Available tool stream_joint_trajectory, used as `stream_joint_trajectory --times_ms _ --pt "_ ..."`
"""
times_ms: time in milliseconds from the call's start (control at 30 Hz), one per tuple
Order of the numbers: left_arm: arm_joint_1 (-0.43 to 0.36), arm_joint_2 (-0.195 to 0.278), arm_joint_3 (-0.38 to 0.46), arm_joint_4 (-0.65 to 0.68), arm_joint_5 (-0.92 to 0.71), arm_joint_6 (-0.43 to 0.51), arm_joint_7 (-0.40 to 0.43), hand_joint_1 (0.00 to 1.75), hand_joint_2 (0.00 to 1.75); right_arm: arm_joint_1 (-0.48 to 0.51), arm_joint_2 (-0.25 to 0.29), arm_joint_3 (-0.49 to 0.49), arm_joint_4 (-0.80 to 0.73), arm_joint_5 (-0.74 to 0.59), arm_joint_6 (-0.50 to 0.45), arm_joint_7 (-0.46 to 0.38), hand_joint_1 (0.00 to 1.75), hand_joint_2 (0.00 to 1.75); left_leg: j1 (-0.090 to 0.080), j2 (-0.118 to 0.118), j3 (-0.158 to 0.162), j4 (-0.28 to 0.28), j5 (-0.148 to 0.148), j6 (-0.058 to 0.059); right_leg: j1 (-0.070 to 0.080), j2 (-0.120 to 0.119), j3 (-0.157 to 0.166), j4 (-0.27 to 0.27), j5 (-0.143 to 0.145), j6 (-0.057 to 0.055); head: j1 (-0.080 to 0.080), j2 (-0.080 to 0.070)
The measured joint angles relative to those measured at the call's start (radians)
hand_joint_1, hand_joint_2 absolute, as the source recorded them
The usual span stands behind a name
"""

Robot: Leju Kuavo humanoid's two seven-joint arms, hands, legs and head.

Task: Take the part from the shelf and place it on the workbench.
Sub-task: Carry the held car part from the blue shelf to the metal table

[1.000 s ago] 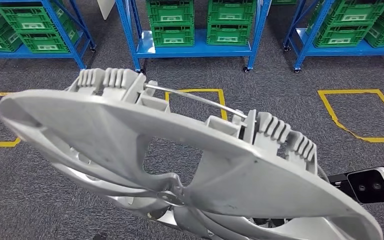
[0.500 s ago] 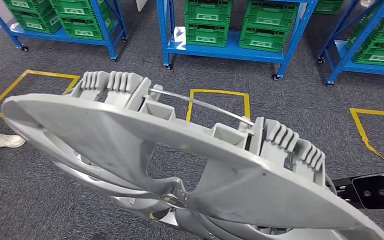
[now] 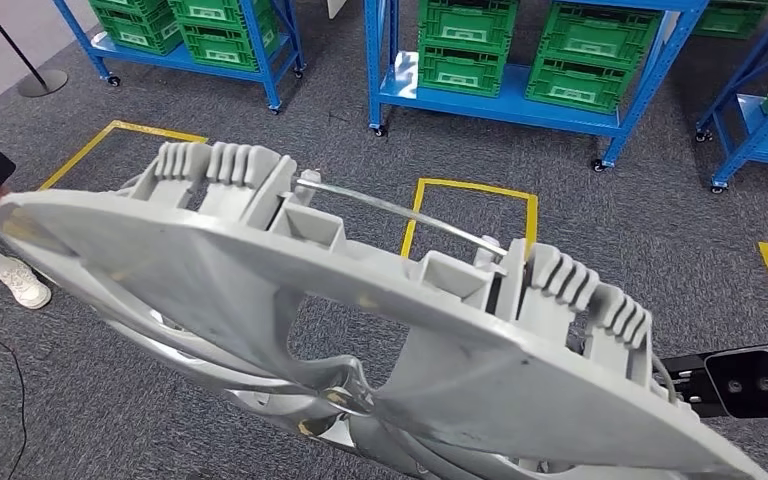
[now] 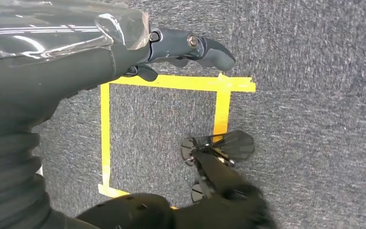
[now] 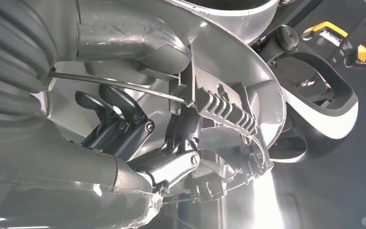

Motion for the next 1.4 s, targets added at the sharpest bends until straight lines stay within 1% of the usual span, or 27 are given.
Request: stream_joint_trajectory --times_ms 67,133,167,200,233,300,367,400,433,500,567,633,667,733,800,867,900,933,967,1033,1100,1167,1200,1233,1267,1333,1400 --pt "-0.002 0.001 0.000 -0.003 -0.001 0.000 0.000 0.00 1.75 0.000 0.001 0.000 -0.004 0.003 0.000 0.000 1.75 1.75 -0.008 0.024 0.043 -0.086 0.021 0.009 0.005 -0.014 0.000 0.000 -0.002 0.007 0.001 0.000" --pt "-0.001 0.003 0.000 -0.004 -0.001 0.001 0.000 0.00 1.75 0.000 0.002 0.000 -0.007 0.004 0.000 -0.001 1.75 1.75 -0.014 0.013 0.041 -0.095 0.020 0.019 0.005 -0.030 0.003 -0.004 -0.003 0.018 0.002 0.000" --pt "0.001 0.003 0.000 -0.005 -0.002 0.002 0.000 0.00 1.75 0.000 0.002 0.000 -0.008 0.005 0.000 -0.002 1.75 1.75 -0.012 0.003 0.044 -0.100 0.024 0.026 0.004 -0.028 0.003 -0.003 -0.004 0.024 0.002 0.000" --pt "0.002 0.004 0.000 -0.005 -0.002 0.002 0.000 0.00 1.75 0.000 0.003 0.000 -0.009 0.006 0.000 -0.003 1.75 1.75 -0.010 -0.007 0.049 -0.107 0.029 0.033 0.002 -0.014 -0.001 0.006 -0.012 0.026 0.003 0.000" --pt "0.003 0.004 0.000 -0.005 -0.002 0.002 0.000 0.00 1.75 0.000 0.002 0.000 -0.010 0.006 0.000 -0.003 1.75 1.75 -0.008 -0.017 0.053 -0.113 0.035 0.040 0.001 0.008 -0.014 0.036 -0.029 0.025 0.004 0.000" --pt "0.001 0.003 0.000 -0.006 -0.002 0.003 -0.001 0.00 1.75 0.003 0.000 -0.001 -0.012 0.008 0.000 -0.004 1.75 1.75 -0.007 -0.039 0.055 -0.118 0.041 0.048 0.000 0.053 -0.072 0.160 -0.087 0.015 0.009 0.000" --pt "0.001 0.003 0.000 -0.007 -0.007 0.006 -0.003 0.00 1.75 0.008 -0.003 -0.002 -0.013 0.010 0.000 -0.006 1.75 1.75 -0.009 -0.066 0.052 -0.117 0.043 0.050 0.001 0.066 -0.132 0.281 -0.126 0.013 0.012 0.000" --pt "0.003 0.003 0.000 -0.007 -0.012 0.008 -0.004 0.00 1.75 0.010 -0.004 -0.002 -0.013 0.012 0.000 -0.007 1.75 1.75 -0.010 -0.080 0.052 -0.117 0.043 0.051 0.001 0.068 -0.139 0.292 -0.122 0.018 0.012 0.000" --pt "0.005 0.003 0.000 -0.007 -0.016 0.009 -0.005 0.00 1.75 0.011 -0.005 -0.002 -0.013 0.014 0.000 -0.007 1.75 1.75 -0.010 -0.095 0.053 -0.115 0.043 0.050 0.000 0.070 -0.125 0.258 -0.101 0.026 0.012 0.000" --pt "0.008 0.000 -0.001 -0.007 -0.023 0.012 -0.008 0.00 1.75 0.013 -0.008 -0.002 -0.013 0.017 0.000 -0.008 1.75 1.75 -0.010 -0.124 0.052 -0.109 0.040 0.046 -0.004 0.096 -0.062 0.115 -0.041 0.039 0.013 0.000" --pt "0.012 -0.001 -0.003 -0.007 -0.030 0.015 -0.010 0.00 1.75 0.017 -0.010 -0.002 -0.013 0.018 -0.002 -0.009 1.75 1.75 -0.012 -0.146 0.045 -0.099 0.035 0.037 -0.005 0.120 -0.019 0.021 -0.005 0.033 0.013 0.000" --pt "0.021 -0.002 -0.010 -0.007 -0.039 0.017 -0.011 0.00 1.75 0.026 -0.011 -0.001 -0.014 0.018 -0.005 -0.008 1.75 1.75 -0.011 -0.160 0.037 -0.096 0.034 0.027 -0.001 0.113 -0.012 0.009 0.000 0.016 0.013 0.000" --pt "0.028 -0.002 -0.015 -0.006 -0.045 0.018 -0.011 0.00 1.75 0.029 -0.011 -0.001 -0.014 0.019 -0.006 -0.007 1.75 1.75 -0.009 -0.159 0.034 -0.094 0.032 0.023 -0.001 0.106 -0.012 0.009 0.001 0.011 0.013 0.000" --pt "0.038 -0.001 -0.027 -0.004 -0.053 0.018 -0.011 0.00 1.75 0.035 -0.011 -0.001 -0.016 0.023 -0.007 -0.005 1.75 1.75 -0.009 -0.118 0.016 -0.058 0.010 0.013 -0.004 0.090 -0.007 0.007 0.000 -0.001 0.008 0.000" --pt "0.040 -0.001 -0.036 -0.002 -0.055 0.018 -0.011 0.00 1.75 0.044 -0.011 -0.001 -0.020 0.026 -0.009 -0.004 1.75 1.75 -0.008 -0.062 -0.039 0.057 -0.048 0.003 -0.002 0.068 -0.003 0.006 -0.003 -0.011 0.002 0.000" --pt "0.039 0.000 -0.045 -0.001 -0.055 0.022 -0.011 0.00 1.75 0.051 -0.011 -0.001 -0.023 0.030 -0.012 -0.004 1.75 1.75 -0.003 -0.043 -0.105 0.184 -0.094 -0.003 0.001 0.044 -0.002 0.006 -0.006 -0.015 0.001 0.000" --pt "0.038 0.000 -0.049 0.000 -0.055 0.025 -0.011 0.00 1.75 0.053 -0.010 -0.002 -0.025 0.033 -0.013 -0.004 1.75 1.75 -0.001 -0.041 -0.119 0.205 -0.094 -0.003 0.002 0.032 -0.002 0.006 -0.008 -0.016 0.001 0.000" --pt "0.038 0.001 -0.053 0.001 -0.055 0.030 -0.011 0.00 1.75 0.055 -0.010 -0.002 -0.027 0.035 -0.014 -0.004 1.75 1.75 -0.001 -0.038 -0.110 0.185 -0.075 -0.002 0.003 0.021 0.000 0.006 -0.010 -0.016 0.001 0.000" --pt "0.037 0.003 -0.055 0.002 -0.055 0.035 -0.011 0.00 1.75 0.056 -0.010 -0.003 -0.030 0.037 -0.015 -0.004 1.75 1.75 -0.002 -0.029 -0.080 0.126 -0.044 0.001 0.005 0.011 0.002 0.006 -0.011 -0.015 0.001 0.000" --pt "0.032 0.008 -0.056 0.003 -0.055 0.040 -0.011 0.00 1.75 0.057 -0.010 -0.004 -0.037 0.038 -0.015 -0.004 1.75 1.75 -0.011 0.015 -0.003 -0.020 0.010 0.015 0.009 -0.008 0.007 0.006 -0.015 -0.012 0.001 0.000" --pt "0.024 0.013 -0.058 0.003 -0.055 0.047 -0.011 0.00 1.75 0.059 -0.010 -0.005 -0.042 0.039 -0.015 -0.005 1.75 1.75 -0.022 0.039 0.031 -0.087 0.023 0.027 0.013 -0.026 0.009 0.005 -0.020 -0.005 0.002 0.000" --pt "0.021 0.017 -0.058 0.004 -0.050 0.057 -0.007 0.00 1.75 0.060 -0.009 -0.007 -0.046 0.044 -0.011 -0.009 1.75 1.75 -0.024 0.017 0.035 -0.095 0.027 0.035 0.015 -0.045 0.014 0.000 -0.022 0.005 0.001 0.000" --pt "0.021 0.018 -0.058 0.005 -0.045 0.061 -0.005 0.00 1.75 0.059 -0.008 -0.009 -0.048 0.048 -0.007 -0.013 1.75 1.75 -0.022 0.005 0.042 -0.104 0.032 0.038 0.014 -0.040 0.016 0.002 -0.026 0.008 0.002 0.000" --pt "0.020 0.019 -0.058 0.005 -0.040 0.063 -0.002 0.00 1.75 0.058 -0.007 -0.012 -0.050 0.052 -0.002 -0.017 1.75 1.75 -0.019 -0.007 0.049 -0.113 0.039 0.043 0.014 -0.021 0.010 0.021 -0.038 0.009 0.003 0.000" --pt "0.017 0.019 -0.057 0.005 -0.034 0.063 0.000 0.00 1.75 0.056 -0.006 -0.017 -0.053 0.056 0.002 -0.023 1.75 1.75 -0.016 -0.020 0.057 -0.122 0.045 0.048 0.013 0.005 -0.008 0.060 -0.058 0.007 0.005 0.000" --pt "0.007 0.018 -0.055 0.005 -0.024 0.064 0.001 0.00 1.75 0.055 -0.007 -0.029 -0.055 0.060 0.009 -0.034 1.75 1.75 -0.012 -0.047 0.057 -0.126 0.049 0.052 0.011 0.054 -0.071 0.195 -0.114 0.000 0.008 0.000" --pt "0.002 0.018 -0.054 0.004 -0.019 0.064 0.001 0.00 1.75 0.055 -0.007 -0.035 -0.055 0.061 0.013 -0.040 1.75 1.75 -0.012 -0.077 0.056 -0.125 0.049 0.053 0.010 0.066 -0.120 0.286 -0.139 0.004 0.010 0.000"
